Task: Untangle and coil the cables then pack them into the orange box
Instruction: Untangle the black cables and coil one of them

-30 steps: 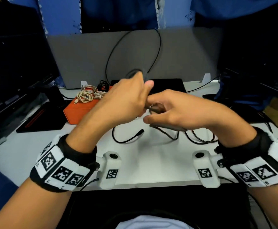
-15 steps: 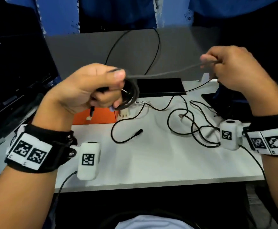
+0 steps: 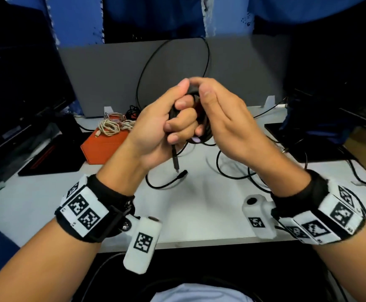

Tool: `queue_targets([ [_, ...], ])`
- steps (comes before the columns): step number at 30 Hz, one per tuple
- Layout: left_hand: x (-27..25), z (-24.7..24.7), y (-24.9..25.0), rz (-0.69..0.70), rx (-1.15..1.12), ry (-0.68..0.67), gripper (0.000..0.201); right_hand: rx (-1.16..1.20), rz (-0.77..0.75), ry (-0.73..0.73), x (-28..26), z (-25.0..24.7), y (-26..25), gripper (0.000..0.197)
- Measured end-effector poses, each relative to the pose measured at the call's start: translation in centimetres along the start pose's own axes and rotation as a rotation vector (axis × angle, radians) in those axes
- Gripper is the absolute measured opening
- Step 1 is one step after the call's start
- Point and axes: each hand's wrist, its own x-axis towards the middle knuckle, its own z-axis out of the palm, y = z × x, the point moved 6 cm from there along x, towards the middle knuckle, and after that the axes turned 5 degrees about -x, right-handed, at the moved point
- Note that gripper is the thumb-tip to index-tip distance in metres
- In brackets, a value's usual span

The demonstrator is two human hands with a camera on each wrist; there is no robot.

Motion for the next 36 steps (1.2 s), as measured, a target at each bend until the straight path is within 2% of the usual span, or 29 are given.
queue_targets([
  [3, 0.0, 0.4, -0.1, -0.05, -0.075, -0.051, 0.045, -0.021, -0.009, 0.065, 0.0, -0.7, -0.2, 0.038],
  [9, -0.5, -0.1, 0.7, -0.147, 0.139, 0.021, 0.042, -0.249, -0.075, 0.024, 0.1, -1.0, -0.7, 0.028],
  [12, -0.7, 0.4, 0.5, -0.137, 0.078, 0.031, 0.04, -0.247, -0.083, 0.031, -0.1, -1.1, -0.9, 0.035],
  [15, -0.6, 1.3, -0.2, -0.136, -0.035, 0.012, 0.046, -0.191, -0.098, 0.053, -0.2, -1.7, -1.1, 0.03],
  [19, -0.8, 2.3, -0.1, -0.147, -0.077, -0.034, 0.051, -0.085, -0.146, 0.037, -0.1, -2.2, -1.4, 0.032],
  [22, -0.7, 2.3, 0.7, -0.069, -0.185, -0.036, 0.047, 0.131, -0.122, 0.019, 0.4, -2.1, -1.2, 0.037],
  [24, -0.4, 1.4, 1.4, 0.033, -0.211, -0.004, 0.046, 0.195, -0.06, -0.001, 0.7, -1.7, -0.3, 0.037],
  [27, -0.2, -1.1, 2.9, 0.197, -0.245, 0.085, 0.043, -0.009, 0.011, -0.094, 0.9, 0.0, 1.9, 0.027],
  [29, -0.2, -2.4, 3.8, 0.257, -0.243, 0.091, 0.036, -0.164, 0.077, -0.274, 0.5, 1.6, 3.5, 0.022],
  [32, -0.1, -2.8, 4.0, 0.294, -0.015, 0.165, 0.035, -0.246, 0.077, -0.523, -1.0, 3.9, 3.3, 0.021],
  [34, -0.1, -2.5, 3.5, 0.288, 0.367, 0.284, 0.039, -0.291, 0.022, -0.575, -1.4, 4.3, 1.9, 0.023],
  [36, 0.0, -1.9, 2.6, 0.199, 0.865, 0.313, 0.041, -0.336, -0.025, -0.54, -1.1, 3.5, 0.8, 0.02],
])
